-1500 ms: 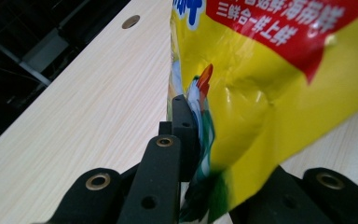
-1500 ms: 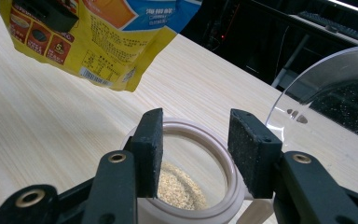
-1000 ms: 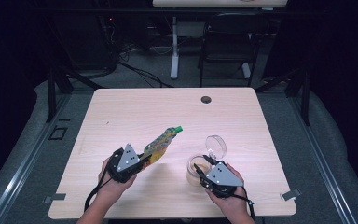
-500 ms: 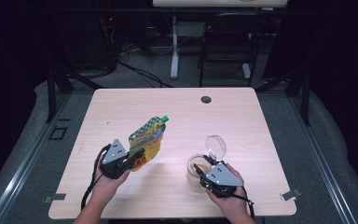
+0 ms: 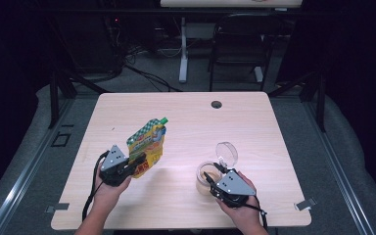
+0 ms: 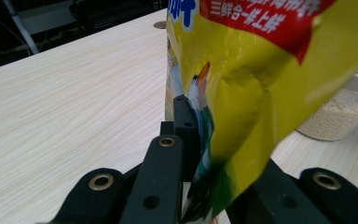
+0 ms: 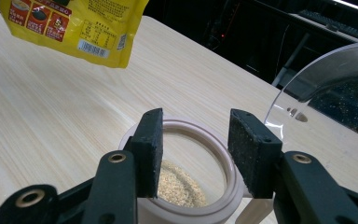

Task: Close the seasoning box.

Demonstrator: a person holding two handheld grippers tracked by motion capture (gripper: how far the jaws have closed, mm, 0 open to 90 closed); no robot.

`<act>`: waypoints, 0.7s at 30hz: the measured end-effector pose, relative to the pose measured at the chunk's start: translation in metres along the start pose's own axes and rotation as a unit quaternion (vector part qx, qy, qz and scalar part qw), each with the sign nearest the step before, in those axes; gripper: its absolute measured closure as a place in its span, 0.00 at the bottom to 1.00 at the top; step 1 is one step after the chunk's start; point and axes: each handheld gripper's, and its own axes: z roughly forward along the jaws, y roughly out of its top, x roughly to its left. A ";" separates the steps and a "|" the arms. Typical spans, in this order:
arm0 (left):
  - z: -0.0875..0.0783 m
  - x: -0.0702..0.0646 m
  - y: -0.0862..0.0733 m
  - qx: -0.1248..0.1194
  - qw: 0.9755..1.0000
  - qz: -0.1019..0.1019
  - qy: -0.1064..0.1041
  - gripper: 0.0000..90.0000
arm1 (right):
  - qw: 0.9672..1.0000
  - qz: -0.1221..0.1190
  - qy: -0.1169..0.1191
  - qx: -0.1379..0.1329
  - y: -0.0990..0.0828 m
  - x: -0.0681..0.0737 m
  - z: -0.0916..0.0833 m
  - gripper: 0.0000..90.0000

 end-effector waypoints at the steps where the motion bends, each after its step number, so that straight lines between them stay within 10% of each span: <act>1: -0.001 0.001 0.000 0.000 1.000 -0.001 0.001 0.98 | 1.000 0.000 0.000 -0.001 0.000 0.000 0.000 0.62; 21: 0.006 0.012 -0.015 0.016 0.999 -0.027 0.006 0.98 | 1.000 0.002 0.001 -0.001 0.000 -0.001 0.001 0.61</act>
